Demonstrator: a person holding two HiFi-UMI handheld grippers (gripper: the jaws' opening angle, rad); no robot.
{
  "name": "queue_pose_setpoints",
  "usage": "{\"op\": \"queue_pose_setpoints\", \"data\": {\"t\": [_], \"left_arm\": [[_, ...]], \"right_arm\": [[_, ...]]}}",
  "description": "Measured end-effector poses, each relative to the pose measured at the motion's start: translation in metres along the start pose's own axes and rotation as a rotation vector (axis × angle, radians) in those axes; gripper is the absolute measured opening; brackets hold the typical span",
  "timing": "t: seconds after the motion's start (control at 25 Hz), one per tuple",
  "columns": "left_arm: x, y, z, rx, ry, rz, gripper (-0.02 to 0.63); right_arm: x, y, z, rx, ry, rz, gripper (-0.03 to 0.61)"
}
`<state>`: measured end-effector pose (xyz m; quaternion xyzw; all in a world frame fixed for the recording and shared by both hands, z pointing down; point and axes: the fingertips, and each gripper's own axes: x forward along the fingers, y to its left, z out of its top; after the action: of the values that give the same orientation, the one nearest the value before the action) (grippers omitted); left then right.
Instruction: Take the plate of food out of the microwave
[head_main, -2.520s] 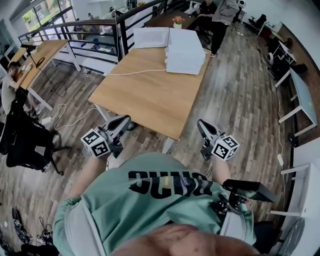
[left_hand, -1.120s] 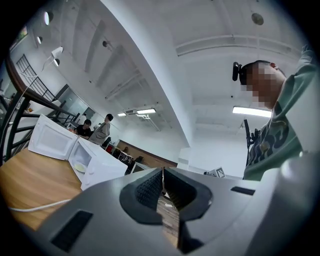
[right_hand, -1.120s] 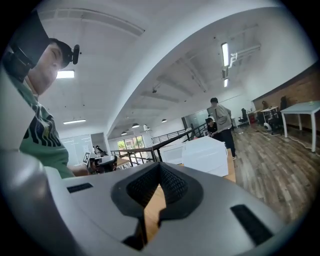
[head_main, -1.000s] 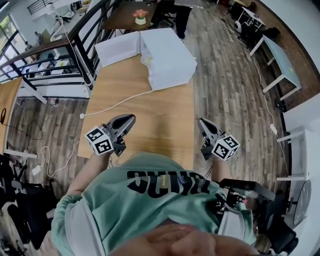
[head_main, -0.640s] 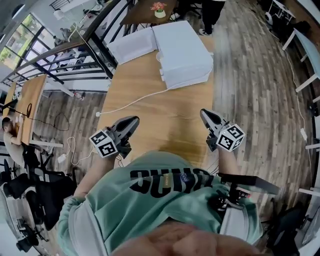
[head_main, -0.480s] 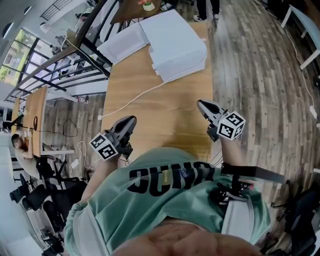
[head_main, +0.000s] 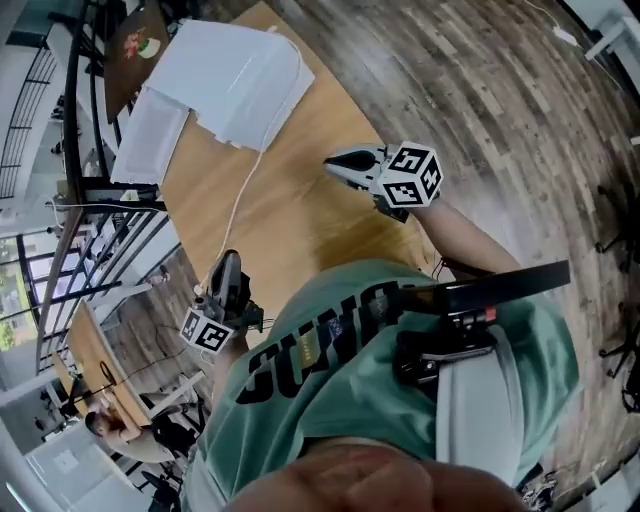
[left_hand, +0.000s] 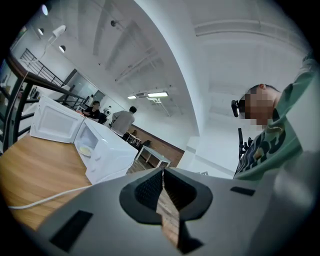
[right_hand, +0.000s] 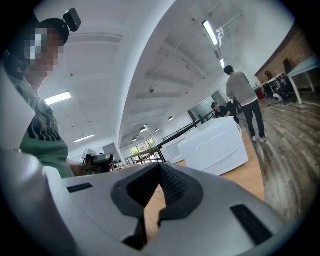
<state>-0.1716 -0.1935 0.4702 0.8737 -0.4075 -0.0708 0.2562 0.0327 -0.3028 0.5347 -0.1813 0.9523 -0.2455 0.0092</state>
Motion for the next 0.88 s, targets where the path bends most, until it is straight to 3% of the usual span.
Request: {"op": "queue_pose_setpoints", "data": {"t": [0.24,0.44,0.56,0.72,0.88], "left_arm": [[-0.069,0.052,0.008,-0.016,-0.028,-0.126,0.014],[-0.111,0.080,0.023,0.004,-0.082,-0.193,0.014],[-0.132,0.076,0.014,0.008,-0.129,-0.184,0.014],[-0.132,0.068,-0.002,-0.019,-0.189,-0.096,0.014],[-0.106,0.065,0.028,-0.027,-0.196,-0.036,0.014]], "right_arm": [[0.055,0.064,-0.026,-0.020,0.030,-0.121,0.006],[0.100,0.120,-0.025,-0.076,0.102,-0.130,0.006],[0.100,0.143,-0.022,-0.121,0.125,-0.101,0.006],[0.077,0.140,-0.012,-0.155,0.167,-0.035,0.006],[0.070,0.114,0.016,-0.153,0.174,-0.020,0.006]]}}
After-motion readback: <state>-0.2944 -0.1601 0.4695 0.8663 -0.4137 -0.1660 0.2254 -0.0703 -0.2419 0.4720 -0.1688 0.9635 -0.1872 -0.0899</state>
